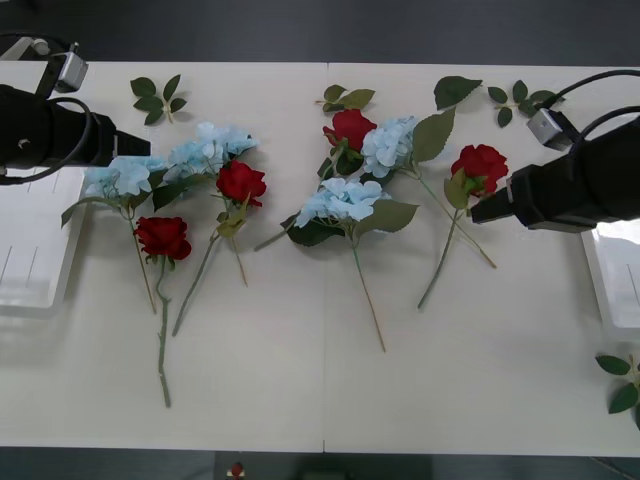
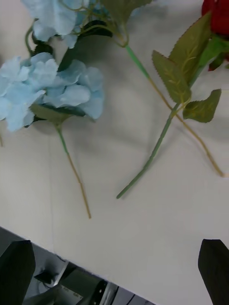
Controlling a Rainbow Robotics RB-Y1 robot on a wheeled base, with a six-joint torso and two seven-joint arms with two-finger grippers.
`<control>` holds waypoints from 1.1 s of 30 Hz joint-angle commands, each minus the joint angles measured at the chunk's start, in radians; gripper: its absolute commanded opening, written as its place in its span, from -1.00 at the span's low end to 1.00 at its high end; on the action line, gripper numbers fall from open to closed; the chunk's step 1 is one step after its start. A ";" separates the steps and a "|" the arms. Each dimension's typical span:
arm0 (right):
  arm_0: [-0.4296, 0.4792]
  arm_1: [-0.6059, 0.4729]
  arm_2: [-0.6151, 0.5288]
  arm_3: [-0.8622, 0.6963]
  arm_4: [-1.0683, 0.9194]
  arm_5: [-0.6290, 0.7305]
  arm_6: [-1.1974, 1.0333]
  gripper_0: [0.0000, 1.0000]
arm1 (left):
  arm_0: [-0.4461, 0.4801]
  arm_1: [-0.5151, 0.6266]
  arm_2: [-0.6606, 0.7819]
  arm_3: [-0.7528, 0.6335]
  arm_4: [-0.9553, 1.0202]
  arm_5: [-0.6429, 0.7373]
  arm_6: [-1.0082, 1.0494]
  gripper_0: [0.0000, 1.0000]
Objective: Put the red flowers into the right box and the blue flowers into the left box
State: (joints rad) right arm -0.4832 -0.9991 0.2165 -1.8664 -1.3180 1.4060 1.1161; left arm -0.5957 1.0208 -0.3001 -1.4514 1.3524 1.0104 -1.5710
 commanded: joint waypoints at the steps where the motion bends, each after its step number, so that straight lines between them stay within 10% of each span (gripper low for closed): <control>1: -0.089 0.057 0.046 0.085 0.105 0.008 -0.114 1.00 | 0.089 0.078 0.027 -0.107 -0.055 -0.009 0.083 1.00; 12: -0.239 0.189 0.152 0.366 0.349 -0.033 -0.219 1.00 | 0.264 0.076 0.081 -0.129 -0.223 -0.087 0.095 1.00; 33: -0.413 0.392 0.241 0.872 0.543 -0.272 -0.265 1.00 | 0.172 -0.096 0.081 -0.001 -0.365 -0.056 0.121 1.00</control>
State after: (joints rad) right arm -0.8319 -0.6069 0.4025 -1.0275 -0.7850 1.1547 0.8965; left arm -0.3872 0.9324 -0.2242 -1.4370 1.0055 0.9418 -1.4870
